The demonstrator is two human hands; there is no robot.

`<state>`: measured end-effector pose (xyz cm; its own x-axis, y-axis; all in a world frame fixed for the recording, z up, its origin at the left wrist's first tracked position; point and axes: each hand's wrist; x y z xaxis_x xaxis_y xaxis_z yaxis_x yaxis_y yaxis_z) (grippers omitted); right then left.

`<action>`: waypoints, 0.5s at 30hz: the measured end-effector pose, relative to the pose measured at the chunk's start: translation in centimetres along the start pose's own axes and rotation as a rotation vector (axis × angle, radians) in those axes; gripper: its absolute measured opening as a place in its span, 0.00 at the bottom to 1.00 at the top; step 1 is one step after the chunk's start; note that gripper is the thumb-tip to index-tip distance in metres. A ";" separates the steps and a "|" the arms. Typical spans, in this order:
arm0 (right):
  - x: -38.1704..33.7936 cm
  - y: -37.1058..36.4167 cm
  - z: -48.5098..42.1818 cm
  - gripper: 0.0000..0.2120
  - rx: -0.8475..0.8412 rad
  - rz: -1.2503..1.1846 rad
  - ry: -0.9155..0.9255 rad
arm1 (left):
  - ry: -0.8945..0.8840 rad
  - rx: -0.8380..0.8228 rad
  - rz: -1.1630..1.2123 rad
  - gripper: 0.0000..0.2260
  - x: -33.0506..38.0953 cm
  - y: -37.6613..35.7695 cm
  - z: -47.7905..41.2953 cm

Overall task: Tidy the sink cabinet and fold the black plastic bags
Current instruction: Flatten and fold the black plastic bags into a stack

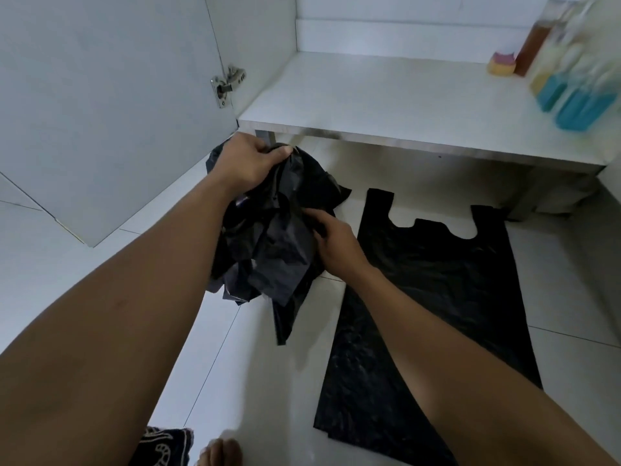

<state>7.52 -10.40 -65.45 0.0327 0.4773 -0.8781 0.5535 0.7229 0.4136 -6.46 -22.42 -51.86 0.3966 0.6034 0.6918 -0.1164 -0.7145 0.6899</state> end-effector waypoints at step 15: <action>-9.5 1.3 -5.4 0.11 -0.050 -0.287 -0.107 | -0.145 0.121 0.328 0.27 5.9 5.2 -1.4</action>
<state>3.48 -11.33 -55.27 -0.0299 0.1963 -0.9801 0.5114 0.8455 0.1538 -5.98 -22.06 -43.94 0.4820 0.2852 0.8284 -0.1535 -0.9034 0.4004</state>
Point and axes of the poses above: each hand's wrist, its own z-axis away from the middle knuckle, its own y-axis out of the back of the hand, x = y × z, and after that the axes turned 10 degrees about x, right-handed
